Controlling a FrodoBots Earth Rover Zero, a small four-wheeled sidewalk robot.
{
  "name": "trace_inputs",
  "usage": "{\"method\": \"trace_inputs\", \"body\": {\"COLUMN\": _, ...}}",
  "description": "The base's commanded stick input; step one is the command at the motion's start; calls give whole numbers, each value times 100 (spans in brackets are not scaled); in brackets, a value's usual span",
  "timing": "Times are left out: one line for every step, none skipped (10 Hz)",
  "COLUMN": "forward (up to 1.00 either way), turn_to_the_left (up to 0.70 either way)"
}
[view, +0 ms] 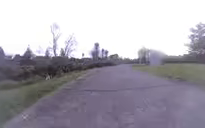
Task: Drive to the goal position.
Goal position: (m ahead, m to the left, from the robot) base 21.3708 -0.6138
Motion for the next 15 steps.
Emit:
{"method": "trace_inputs", "body": {"forward": 85, "turn_to_the_left": 0}}
{"method": "trace_inputs", "body": {"forward": 85, "turn_to_the_left": -30}}
{"method": "trace_inputs", "body": {"forward": 85, "turn_to_the_left": -32}}
{"method": "trace_inputs", "body": {"forward": 85, "turn_to_the_left": -34}}
{"method": "trace_inputs", "body": {"forward": 85, "turn_to_the_left": -34}}
{"method": "trace_inputs", "body": {"forward": 85, "turn_to_the_left": -34}}
{"method": "trace_inputs", "body": {"forward": 85, "turn_to_the_left": -34}}
{"method": "trace_inputs", "body": {"forward": 85, "turn_to_the_left": -34}}
{"method": "trace_inputs", "body": {"forward": 85, "turn_to_the_left": -34}}
{"method": "trace_inputs", "body": {"forward": 85, "turn_to_the_left": -34}}
{"method": "trace_inputs", "body": {"forward": 85, "turn_to_the_left": 0}}
{"method": "trace_inputs", "body": {"forward": 85, "turn_to_the_left": 0}}
{"method": "trace_inputs", "body": {"forward": 85, "turn_to_the_left": 0}}
{"method": "trace_inputs", "body": {"forward": 85, "turn_to_the_left": 0}}
{"method": "trace_inputs", "body": {"forward": 85, "turn_to_the_left": 0}}
